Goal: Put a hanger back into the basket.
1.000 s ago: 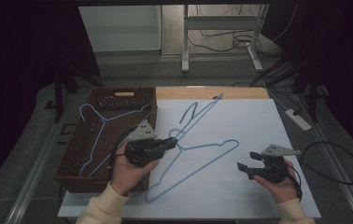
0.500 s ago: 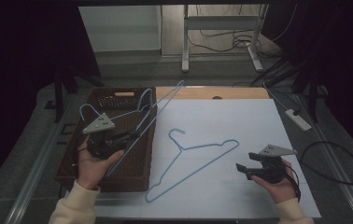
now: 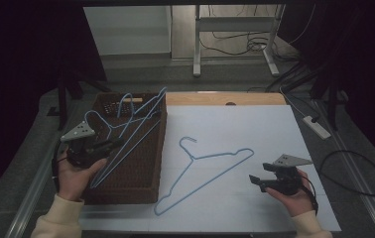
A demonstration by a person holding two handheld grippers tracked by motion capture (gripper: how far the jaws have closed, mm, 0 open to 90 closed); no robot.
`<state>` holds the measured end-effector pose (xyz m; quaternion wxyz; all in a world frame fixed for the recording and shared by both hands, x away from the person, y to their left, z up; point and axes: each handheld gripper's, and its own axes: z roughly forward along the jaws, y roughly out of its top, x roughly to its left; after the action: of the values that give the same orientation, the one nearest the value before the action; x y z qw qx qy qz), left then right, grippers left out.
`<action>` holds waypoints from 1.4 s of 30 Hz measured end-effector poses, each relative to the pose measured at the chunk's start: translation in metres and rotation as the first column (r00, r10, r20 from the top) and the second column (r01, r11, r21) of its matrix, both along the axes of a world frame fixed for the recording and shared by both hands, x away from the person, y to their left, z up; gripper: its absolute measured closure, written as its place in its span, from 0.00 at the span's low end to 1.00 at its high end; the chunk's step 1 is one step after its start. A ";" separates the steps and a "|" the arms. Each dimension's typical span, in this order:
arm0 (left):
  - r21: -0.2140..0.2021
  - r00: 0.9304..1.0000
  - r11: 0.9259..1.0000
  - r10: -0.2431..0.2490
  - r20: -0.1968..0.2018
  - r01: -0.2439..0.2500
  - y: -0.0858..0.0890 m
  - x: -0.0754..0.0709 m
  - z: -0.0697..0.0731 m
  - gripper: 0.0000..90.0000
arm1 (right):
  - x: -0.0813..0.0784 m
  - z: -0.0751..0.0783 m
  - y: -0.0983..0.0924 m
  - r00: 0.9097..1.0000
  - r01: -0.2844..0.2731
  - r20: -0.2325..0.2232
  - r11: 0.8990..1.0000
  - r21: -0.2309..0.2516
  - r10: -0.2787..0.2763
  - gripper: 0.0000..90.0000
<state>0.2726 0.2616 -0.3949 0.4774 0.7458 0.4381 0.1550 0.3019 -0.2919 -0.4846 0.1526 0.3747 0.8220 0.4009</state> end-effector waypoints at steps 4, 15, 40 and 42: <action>0.014 1.000 1.000 0.002 -0.029 -0.002 0.005 0.004 -0.006 0.97 | 0.000 -0.001 0.001 1.000 0.001 0.000 1.000 -0.007 -0.001 0.30; 0.054 0.994 0.999 0.001 -0.107 0.004 0.010 0.026 -0.012 0.97 | 0.000 0.000 0.001 1.000 0.002 0.002 1.000 -0.008 -0.002 0.30; 0.142 0.952 0.984 0.143 -0.271 -0.107 0.025 0.056 -0.044 0.97 | 0.000 -0.001 0.002 1.000 0.005 -0.002 1.000 -0.013 -0.005 0.30; 0.163 0.947 0.979 0.166 -0.276 -0.124 0.026 0.057 -0.045 0.96 | 0.000 -0.001 0.002 1.000 0.005 -0.003 1.000 -0.016 -0.005 0.30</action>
<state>0.3292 0.2879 -0.4402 0.3407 0.7586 0.5443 0.1105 0.3022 -0.2903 -0.4853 0.1554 0.3760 0.8243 0.3936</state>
